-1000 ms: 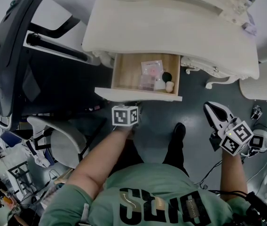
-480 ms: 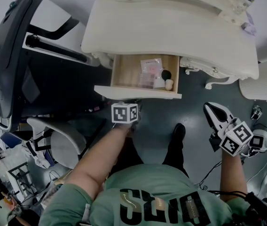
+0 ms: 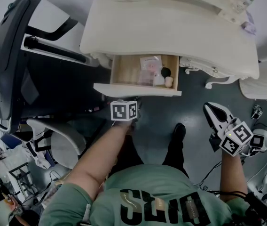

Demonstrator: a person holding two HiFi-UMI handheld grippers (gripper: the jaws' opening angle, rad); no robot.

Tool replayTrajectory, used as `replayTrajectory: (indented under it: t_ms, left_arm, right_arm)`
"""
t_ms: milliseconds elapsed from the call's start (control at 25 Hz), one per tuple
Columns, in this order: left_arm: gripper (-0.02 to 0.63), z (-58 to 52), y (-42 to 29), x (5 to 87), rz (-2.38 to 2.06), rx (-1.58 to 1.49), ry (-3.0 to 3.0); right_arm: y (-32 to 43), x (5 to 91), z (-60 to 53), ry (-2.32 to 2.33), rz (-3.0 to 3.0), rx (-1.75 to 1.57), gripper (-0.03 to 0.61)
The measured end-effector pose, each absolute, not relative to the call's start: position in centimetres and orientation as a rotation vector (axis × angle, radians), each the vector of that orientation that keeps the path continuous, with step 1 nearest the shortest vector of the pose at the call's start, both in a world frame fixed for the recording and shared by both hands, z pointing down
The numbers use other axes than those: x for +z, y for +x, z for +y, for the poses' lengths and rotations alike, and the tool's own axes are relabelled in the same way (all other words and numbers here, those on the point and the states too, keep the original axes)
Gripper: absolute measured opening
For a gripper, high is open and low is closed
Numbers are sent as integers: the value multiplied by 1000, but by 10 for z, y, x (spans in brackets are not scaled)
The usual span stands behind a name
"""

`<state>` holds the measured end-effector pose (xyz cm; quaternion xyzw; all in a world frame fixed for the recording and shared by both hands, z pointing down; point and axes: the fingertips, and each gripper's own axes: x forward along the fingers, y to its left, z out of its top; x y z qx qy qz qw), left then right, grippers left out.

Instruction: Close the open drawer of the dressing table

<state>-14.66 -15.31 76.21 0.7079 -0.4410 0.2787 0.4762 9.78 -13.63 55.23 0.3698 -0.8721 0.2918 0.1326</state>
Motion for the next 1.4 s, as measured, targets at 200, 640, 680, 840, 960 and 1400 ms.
replayTrajectory:
  t_ms: [200,640,680,840,960,1400]
  left_arm:
    - [138,-156,-148,762,-1077,679,1729]
    - [138,-172,-146,763,-1087,666,1733]
    - [138,-173,-146,763,-1086,663,1732]
    - [138,-177,-145,763,-1082,659,1733]
    - [138,-180,-145,763,-1083,657,1734]
    - [138,-190,-144,764,-1083,654,1737]
  right_arm:
    - [98,553,-137,1080,-2531,857,11]
    - [102,556,-146,1088,-2534,852,11]
    - [102,557,-146,1089,-2533,852,11]
    - [103,557,-148,1090,-2534,852,11]
    - [103,557,-149,1091,-2534,852,11]
    - [108,559,-146,1094,-2529,856,11]
